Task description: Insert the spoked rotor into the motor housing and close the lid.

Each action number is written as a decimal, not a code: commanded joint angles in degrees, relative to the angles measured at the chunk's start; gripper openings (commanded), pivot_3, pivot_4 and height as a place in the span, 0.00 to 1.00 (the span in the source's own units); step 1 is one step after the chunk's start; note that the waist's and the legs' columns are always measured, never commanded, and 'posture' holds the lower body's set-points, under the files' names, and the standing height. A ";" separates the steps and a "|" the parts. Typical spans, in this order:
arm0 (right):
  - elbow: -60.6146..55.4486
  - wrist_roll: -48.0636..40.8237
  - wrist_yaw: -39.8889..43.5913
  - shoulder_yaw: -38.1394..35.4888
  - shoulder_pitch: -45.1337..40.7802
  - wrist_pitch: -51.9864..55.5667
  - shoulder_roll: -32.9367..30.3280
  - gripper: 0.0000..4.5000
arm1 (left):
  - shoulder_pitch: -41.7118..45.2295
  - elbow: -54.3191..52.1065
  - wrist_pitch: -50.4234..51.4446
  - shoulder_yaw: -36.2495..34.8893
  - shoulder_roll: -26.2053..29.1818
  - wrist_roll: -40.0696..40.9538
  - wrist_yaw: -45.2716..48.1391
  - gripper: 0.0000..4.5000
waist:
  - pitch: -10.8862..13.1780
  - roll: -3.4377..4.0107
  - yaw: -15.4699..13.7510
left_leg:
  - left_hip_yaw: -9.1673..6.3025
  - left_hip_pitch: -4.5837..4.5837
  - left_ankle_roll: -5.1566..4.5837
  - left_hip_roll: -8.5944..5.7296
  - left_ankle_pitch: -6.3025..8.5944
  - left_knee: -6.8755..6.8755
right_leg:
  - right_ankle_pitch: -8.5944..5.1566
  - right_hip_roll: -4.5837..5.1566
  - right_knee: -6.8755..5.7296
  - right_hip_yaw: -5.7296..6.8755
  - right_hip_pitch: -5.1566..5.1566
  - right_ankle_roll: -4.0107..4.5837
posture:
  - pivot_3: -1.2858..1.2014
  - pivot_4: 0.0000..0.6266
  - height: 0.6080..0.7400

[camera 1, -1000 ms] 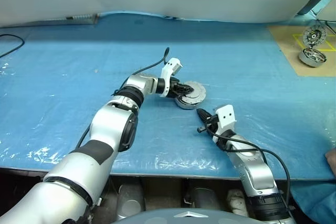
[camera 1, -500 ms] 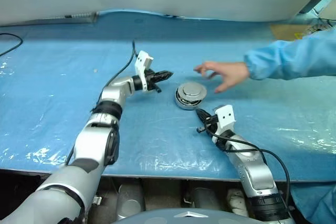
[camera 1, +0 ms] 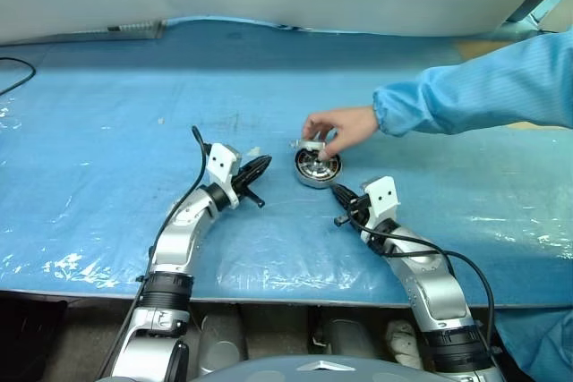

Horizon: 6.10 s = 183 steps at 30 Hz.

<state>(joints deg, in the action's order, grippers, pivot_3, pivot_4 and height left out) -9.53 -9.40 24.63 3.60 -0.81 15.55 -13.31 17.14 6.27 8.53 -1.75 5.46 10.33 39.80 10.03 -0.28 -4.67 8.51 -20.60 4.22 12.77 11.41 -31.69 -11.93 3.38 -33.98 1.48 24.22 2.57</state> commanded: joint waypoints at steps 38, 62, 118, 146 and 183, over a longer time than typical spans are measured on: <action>19.52 2.32 4.46 0.25 -32.39 0.47 -4.10 0.00 | -12.07 -5.05 -14.98 6.03 7.15 1.85 0.90 0.00 | -0.03 0.06 0.99 | 0.09 0.50 0.01 0.02 0.00 -0.60 | 0.01 -0.05 -0.84 -0.28 0.04 0.07 | 0.52 0.24 1.00; 11.76 -1.66 11.74 8.81 -24.22 15.88 3.43 0.00 | -13.42 -6.56 -13.89 7.17 7.25 1.57 -1.61 0.00 | -0.07 0.07 0.98 | 0.12 0.56 0.01 0.04 0.00 -0.56 | -0.02 -0.07 -0.85 -0.30 0.03 0.13 | 0.52 0.24 1.00; 7.85 6.50 1.77 11.25 -23.41 10.88 0.51 0.66 | -12.67 -5.11 -14.18 7.59 6.09 1.64 -2.58 0.00 | -0.07 0.08 0.85 | 0.12 0.54 0.02 0.03 0.00 -0.58 | -0.01 -0.07 -0.84 -0.31 0.06 0.11 | 0.52 0.24 1.00; 10.06 10.46 -1.34 13.39 -24.36 15.26 2.06 0.66 | -12.96 -5.85 -13.19 7.55 6.23 1.65 -3.36 0.00 | -0.07 0.08 1.96 | 0.12 0.56 0.03 0.03 0.00 -0.56 | -0.01 -0.07 -0.85 -0.32 -0.04 0.10 | 0.52 0.24 1.00; 11.91 10.26 0.59 13.01 -23.02 14.76 1.29 0.66 | 18.04 6.97 42.59 -4.28 4.36 23.47 -12.71 0.00 | -0.23 0.18 1.82 | 0.06 0.51 0.03 -0.08 -0.01 -0.61 | -0.01 -0.02 -0.83 -0.32 -0.15 0.11 | 0.52 0.24 1.00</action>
<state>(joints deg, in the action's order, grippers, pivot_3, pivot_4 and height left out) 0.65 -0.22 25.62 16.20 -25.64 28.02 -11.63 34.29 13.32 51.87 -6.98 9.79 34.50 26.12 9.80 -0.10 -2.85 8.57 -20.09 4.25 12.69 11.40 -32.29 -11.93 3.37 -34.80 1.16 24.08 2.68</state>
